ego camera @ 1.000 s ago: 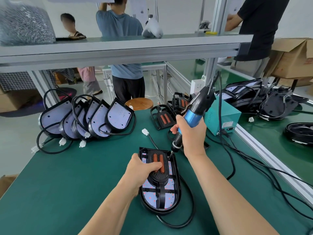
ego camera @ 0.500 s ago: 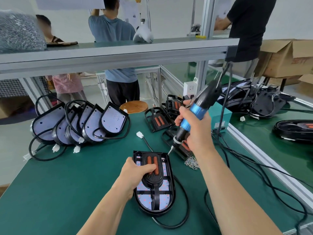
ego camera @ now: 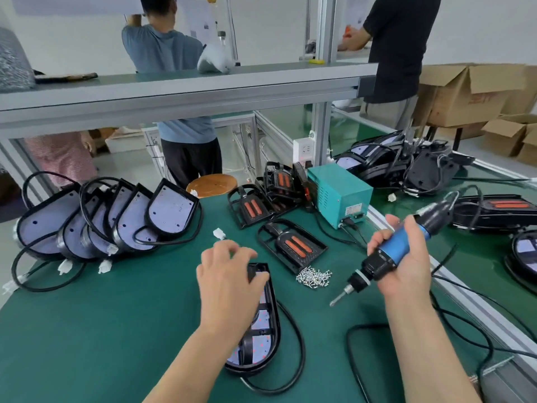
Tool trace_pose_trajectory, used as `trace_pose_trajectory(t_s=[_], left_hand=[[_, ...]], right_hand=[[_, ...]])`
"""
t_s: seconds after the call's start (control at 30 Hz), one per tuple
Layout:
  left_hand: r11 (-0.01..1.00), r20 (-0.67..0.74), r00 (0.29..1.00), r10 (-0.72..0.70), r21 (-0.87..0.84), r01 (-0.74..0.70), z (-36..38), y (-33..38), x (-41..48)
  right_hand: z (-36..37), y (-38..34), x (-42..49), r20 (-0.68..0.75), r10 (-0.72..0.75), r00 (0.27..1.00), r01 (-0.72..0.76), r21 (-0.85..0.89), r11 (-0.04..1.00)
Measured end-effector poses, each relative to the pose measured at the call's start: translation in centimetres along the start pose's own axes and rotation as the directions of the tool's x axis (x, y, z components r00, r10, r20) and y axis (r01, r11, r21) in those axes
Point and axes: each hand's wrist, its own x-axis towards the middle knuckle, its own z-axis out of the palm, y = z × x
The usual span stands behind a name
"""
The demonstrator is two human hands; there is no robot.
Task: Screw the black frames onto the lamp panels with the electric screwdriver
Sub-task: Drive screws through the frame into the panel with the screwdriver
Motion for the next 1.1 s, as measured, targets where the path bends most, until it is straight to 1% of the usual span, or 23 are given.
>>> trace_pose_trajectory(t_s=[0.03, 0.07, 0.17, 0.23, 0.3, 0.37, 0.47, 0.63, 0.77, 0.9, 0.97, 1.03, 1.1], left_hand=[[0.998, 0.036, 0.998, 0.056, -0.001, -0.056, 0.5, 1.0, 0.1], [0.995, 0.108, 0.989, 0.102, 0.009, -0.103, 1.2, 1.9, 0.3], [0.964, 0.337, 0.915, 0.222, 0.064, -0.257, 3.7, 4.3, 0.7], [0.946, 0.421, 0.871, 0.255, 0.080, -0.315, 5.2, 5.4, 0.9], [0.926, 0.468, 0.841, 0.272, 0.111, -0.361, 6.3, 6.0, 1.0], [0.909, 0.487, 0.827, 0.283, 0.138, -0.393, 7.0, 6.4, 1.1], [0.900, 0.490, 0.825, 0.282, 0.164, -0.405, 7.5, 6.8, 1.3], [0.926, 0.479, 0.845, 0.238, 0.151, -0.346, 7.8, 6.8, 1.4], [0.910, 0.523, 0.818, 0.238, 0.174, -0.376, 7.8, 7.0, 1.5], [0.887, 0.554, 0.794, 0.249, 0.199, -0.417, 7.7, 7.0, 1.3], [0.876, 0.554, 0.788, 0.269, 0.199, -0.439, 7.6, 6.9, 0.9], [0.901, 0.540, 0.798, 0.269, 0.151, -0.406, 7.4, 6.8, 0.7], [0.951, 0.519, 0.822, 0.235, 0.053, -0.305, 7.0, 6.6, 0.6]], right_hand=[[-0.7, 0.1, 0.0, -0.030, 0.005, 1.000, -0.004, 0.025, 1.000], [-1.2, 0.2, 0.0, -0.058, 0.012, 0.998, -0.009, 0.056, 0.998], [-2.1, 0.1, 0.2, -0.116, 0.072, 0.991, -0.053, 0.160, 0.986], [-2.5, -0.1, 0.7, -0.135, 0.096, 0.986, -0.065, 0.216, 0.974], [-2.8, -0.2, 0.9, -0.153, 0.104, 0.983, -0.060, 0.268, 0.961], [-3.0, -0.1, 1.1, -0.155, 0.104, 0.982, -0.051, 0.311, 0.949], [-3.2, 0.1, 1.3, -0.132, 0.112, 0.985, -0.070, 0.286, 0.956], [-3.1, 0.2, 1.2, -0.135, 0.072, 0.988, -0.038, 0.241, 0.970], [-3.1, 0.2, 1.1, -0.122, 0.054, 0.991, -0.022, 0.244, 0.970], [-3.6, 0.2, 1.1, -0.103, 0.107, 0.989, -0.087, 0.181, 0.980], [-3.9, 0.4, 1.2, -0.092, 0.113, 0.989, -0.096, 0.169, 0.981], [-3.9, 0.5, 1.3, -0.078, 0.111, 0.991, -0.097, 0.167, 0.981], [-3.8, 0.6, 1.3, -0.068, 0.111, 0.992, -0.098, 0.165, 0.981]])
